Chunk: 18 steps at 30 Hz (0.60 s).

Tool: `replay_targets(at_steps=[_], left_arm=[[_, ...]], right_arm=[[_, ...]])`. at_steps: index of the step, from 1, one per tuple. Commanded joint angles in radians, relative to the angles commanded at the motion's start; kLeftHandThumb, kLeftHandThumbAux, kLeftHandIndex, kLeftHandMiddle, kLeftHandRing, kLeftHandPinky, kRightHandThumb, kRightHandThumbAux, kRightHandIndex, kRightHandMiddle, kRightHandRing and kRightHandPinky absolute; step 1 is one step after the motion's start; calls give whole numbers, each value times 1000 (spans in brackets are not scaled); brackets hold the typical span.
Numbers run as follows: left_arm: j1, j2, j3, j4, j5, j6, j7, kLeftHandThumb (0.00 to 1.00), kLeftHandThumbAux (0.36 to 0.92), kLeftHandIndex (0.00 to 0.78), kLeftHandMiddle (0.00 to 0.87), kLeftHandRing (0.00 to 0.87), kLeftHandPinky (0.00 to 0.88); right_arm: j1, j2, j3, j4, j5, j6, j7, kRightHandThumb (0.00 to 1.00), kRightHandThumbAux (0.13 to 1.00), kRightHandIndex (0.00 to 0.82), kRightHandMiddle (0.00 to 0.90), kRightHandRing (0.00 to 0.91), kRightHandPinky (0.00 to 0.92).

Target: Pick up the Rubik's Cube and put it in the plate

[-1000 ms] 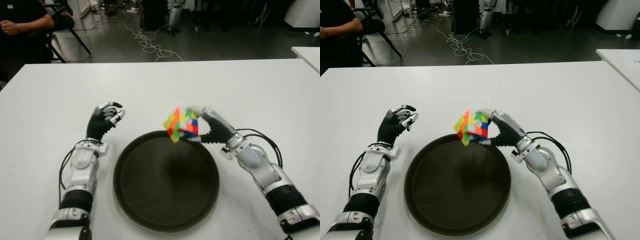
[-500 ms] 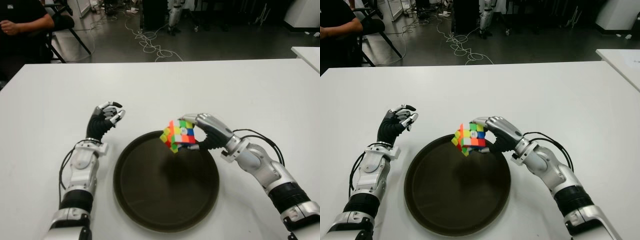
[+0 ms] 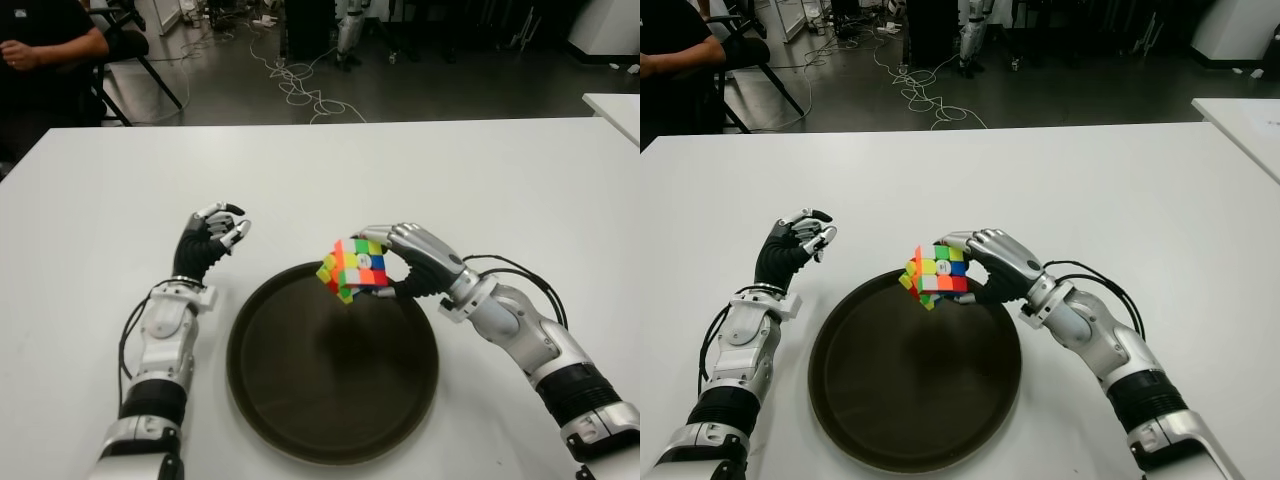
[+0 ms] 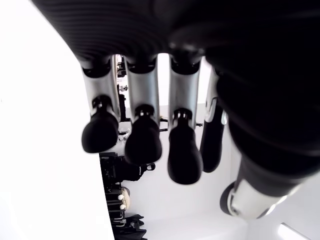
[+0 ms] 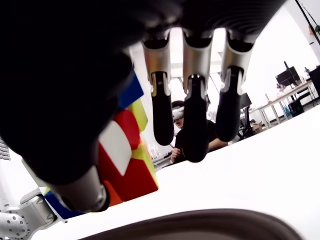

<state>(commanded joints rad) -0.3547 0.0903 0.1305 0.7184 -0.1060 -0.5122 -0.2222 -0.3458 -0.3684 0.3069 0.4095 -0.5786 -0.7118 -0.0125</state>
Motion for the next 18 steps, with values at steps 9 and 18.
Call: replay_targets(at_steps=[9, 18], left_arm=[[2, -1, -5, -7, 6, 8, 7, 689, 717, 434, 763, 766, 742], [4, -4, -10, -18, 9, 19, 17, 689, 717, 434, 757, 767, 746]], right_arm=[[-5, 1, 5, 7, 15, -39, -6, 693, 739, 410, 416, 434, 417], [-17, -5, 25, 58, 78, -60, 82, 90, 654, 54, 30, 29, 22]])
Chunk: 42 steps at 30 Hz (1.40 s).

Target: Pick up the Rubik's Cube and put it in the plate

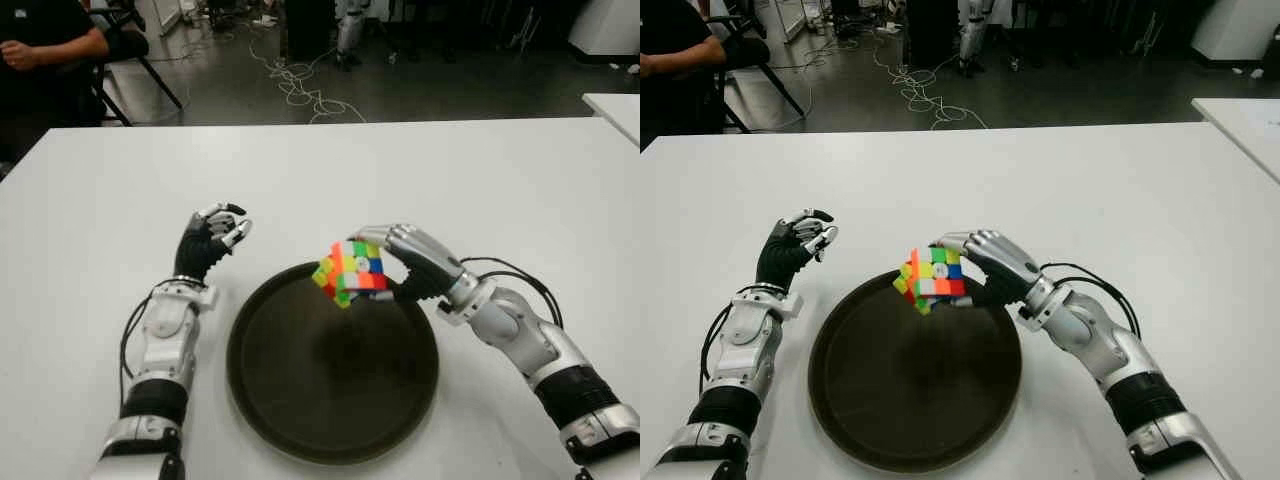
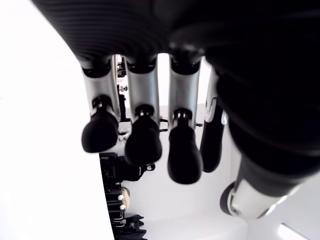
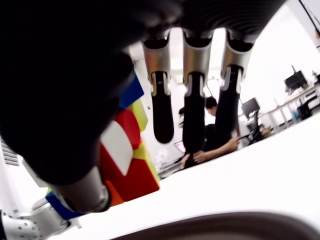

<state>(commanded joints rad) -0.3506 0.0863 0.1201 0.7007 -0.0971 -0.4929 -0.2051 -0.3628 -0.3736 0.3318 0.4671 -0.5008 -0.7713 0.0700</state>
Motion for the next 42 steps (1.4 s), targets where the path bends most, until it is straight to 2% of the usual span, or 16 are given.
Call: replay_targets(at_steps=[3, 6, 11, 18, 27, 42], left_arm=[[1, -3, 1, -5, -6, 5, -1, 690, 717, 434, 756, 767, 748], [2, -5, 2, -9, -8, 9, 0, 690, 717, 434, 756, 766, 746], [4, -6, 1, -15, -7, 17, 5, 690, 717, 434, 754, 764, 743], [0, -2, -5, -12, 8, 21, 20, 691, 716, 434, 755, 764, 743], [-2, 4, -10, -4, 19, 10, 26, 691, 716, 434, 754, 762, 740], [-6, 4, -6, 6, -2, 1, -4, 690, 717, 434, 760, 767, 743]], right_arm=[[0, -1, -1, 2, 10, 12, 26, 29, 559, 17, 9, 9, 7], [0, 1, -3, -1, 13, 22, 39, 9, 491, 5, 3, 2, 2], [-1, 4, -5, 3, 2, 26, 33, 1, 456, 0, 0, 0, 0], [-14, 7, -5, 39, -28, 15, -15, 0, 451, 0, 0, 0, 0], [-35, -2, -6, 63, -75, 30, -76, 0, 502, 0, 0, 0, 0], [-53, -20, -28, 62, -66, 114, -82, 0, 528, 0, 0, 0, 0]])
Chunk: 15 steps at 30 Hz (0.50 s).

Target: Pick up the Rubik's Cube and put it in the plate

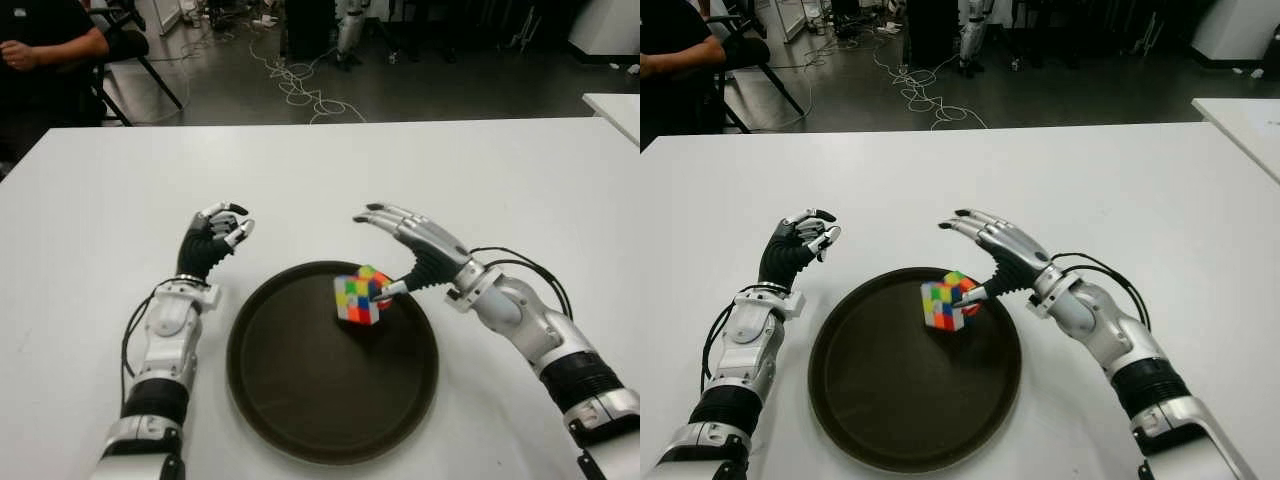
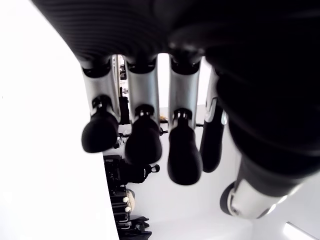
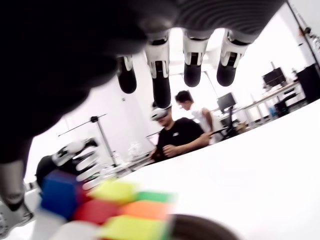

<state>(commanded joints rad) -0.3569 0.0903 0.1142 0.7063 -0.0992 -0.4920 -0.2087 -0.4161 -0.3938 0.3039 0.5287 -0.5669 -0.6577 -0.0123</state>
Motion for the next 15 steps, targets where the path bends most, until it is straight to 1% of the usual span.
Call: replay_targets(at_steps=[5, 15], left_arm=[[0, -3, 2, -1, 0, 1, 4, 690, 716, 434, 760, 767, 744], [-1, -4, 2, 1, 8, 2, 13, 692, 716, 434, 757, 764, 743]], right_arm=[[-8, 0, -7, 13, 15, 21, 9, 0, 532, 0, 0, 0, 0], [-15, 0, -12, 28, 40, 48, 19, 0, 513, 0, 0, 0, 0]])
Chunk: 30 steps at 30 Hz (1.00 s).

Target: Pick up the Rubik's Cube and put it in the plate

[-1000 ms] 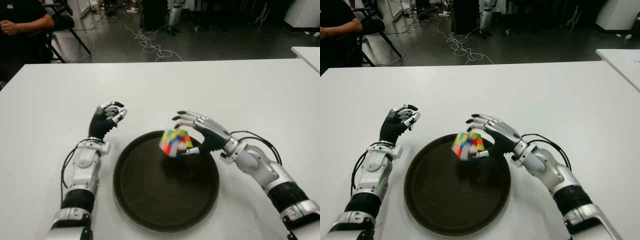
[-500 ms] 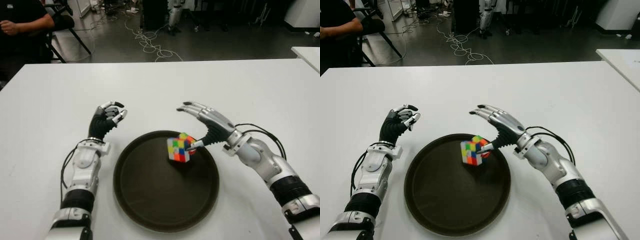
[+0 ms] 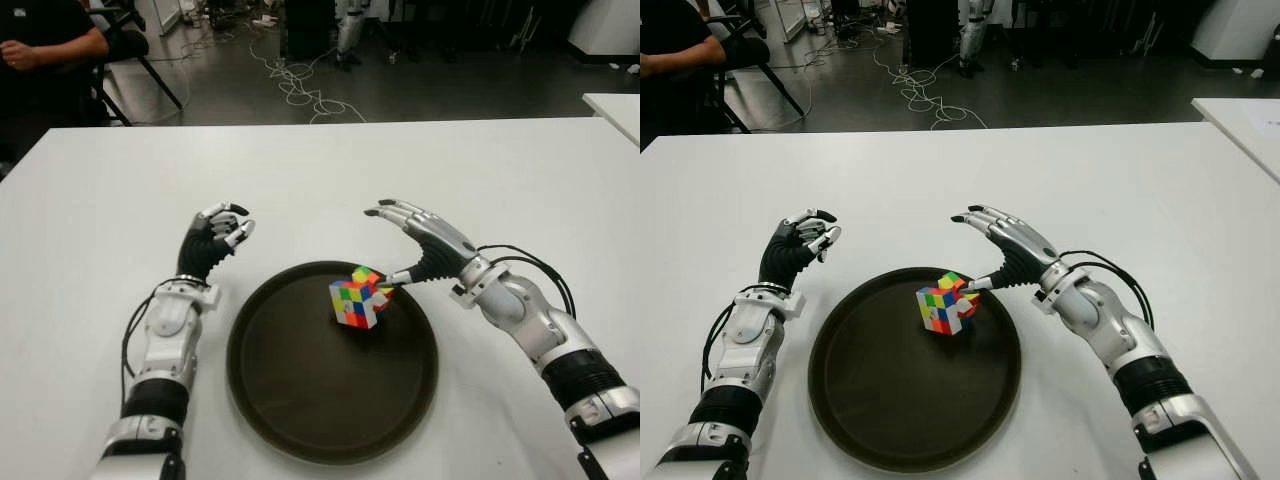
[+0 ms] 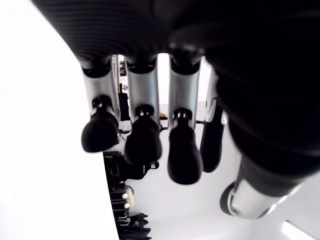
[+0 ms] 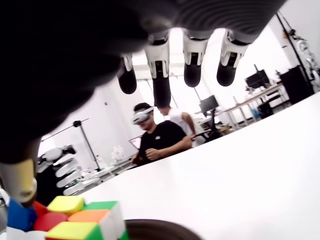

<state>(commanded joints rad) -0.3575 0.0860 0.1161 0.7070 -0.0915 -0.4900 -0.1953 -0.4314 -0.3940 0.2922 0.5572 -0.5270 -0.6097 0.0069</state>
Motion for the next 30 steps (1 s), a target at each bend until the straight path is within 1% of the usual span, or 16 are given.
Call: replay_targets(at_steps=[11, 15, 19, 20, 21, 22, 23, 24, 25, 26, 27, 28, 29, 30], left_arm=[[-2, -2, 1, 3, 0, -7, 6, 691, 716, 434, 758, 767, 749], [-3, -2, 3, 4, -5, -6, 2, 691, 716, 435, 762, 769, 747], [-2, 0, 1, 6, -2, -6, 0, 691, 716, 435, 762, 768, 745], [-2, 1, -1, 7, 2, -9, 2, 691, 716, 435, 761, 768, 744], [-2, 2, -2, 8, 5, -11, 4, 691, 716, 435, 761, 767, 743], [-2, 3, -2, 8, 8, -13, 5, 690, 717, 434, 760, 766, 741], [-2, 4, -3, 8, 9, -14, 5, 690, 717, 434, 760, 765, 740], [-2, 4, -3, 8, 8, -14, 4, 690, 717, 434, 760, 765, 740], [-1, 5, -3, 7, 6, -12, 1, 690, 717, 434, 761, 765, 740], [-1, 5, -3, 7, 5, -11, -1, 690, 717, 434, 762, 765, 740], [0, 5, -3, 6, 3, -10, -4, 690, 717, 434, 762, 766, 741], [1, 4, -3, 4, 2, -8, -5, 690, 717, 434, 762, 766, 741], [1, 4, -3, 3, 1, -8, -6, 690, 717, 434, 762, 766, 742], [2, 3, -2, 2, 0, -7, -7, 691, 717, 434, 762, 766, 742]], right_arm=[[-14, 0, -10, 29, 17, 28, -1, 0, 514, 0, 0, 0, 0], [-19, 17, -31, 63, 55, 7, -21, 0, 529, 0, 0, 0, 0], [-39, 46, -65, 147, 108, -45, -55, 0, 566, 0, 0, 0, 10], [-46, 73, -98, 187, 168, -66, -52, 0, 574, 0, 0, 0, 13], [-49, 110, -143, 213, 256, -68, -30, 0, 586, 12, 16, 17, 34], [-52, 137, -175, 234, 319, -71, -13, 0, 607, 49, 62, 67, 90], [-51, 171, -218, 239, 408, -37, 25, 0, 621, 74, 91, 99, 127], [-51, 190, -242, 238, 461, -11, 52, 0, 629, 90, 112, 123, 160], [-53, 209, -278, 232, 531, 49, 89, 0, 642, 114, 142, 158, 208], [-55, 221, -303, 229, 579, 90, 115, 0, 661, 135, 173, 197, 258], [-58, 230, -334, 221, 635, 153, 141, 0, 667, 142, 184, 211, 276], [-59, 235, -355, 213, 673, 197, 159, 0, 686, 158, 209, 240, 307], [-59, 237, -366, 207, 692, 221, 170, 0, 698, 168, 224, 259, 327], [-69, 241, -390, 205, 725, 279, 171, 0, 702, 171, 230, 266, 335]])
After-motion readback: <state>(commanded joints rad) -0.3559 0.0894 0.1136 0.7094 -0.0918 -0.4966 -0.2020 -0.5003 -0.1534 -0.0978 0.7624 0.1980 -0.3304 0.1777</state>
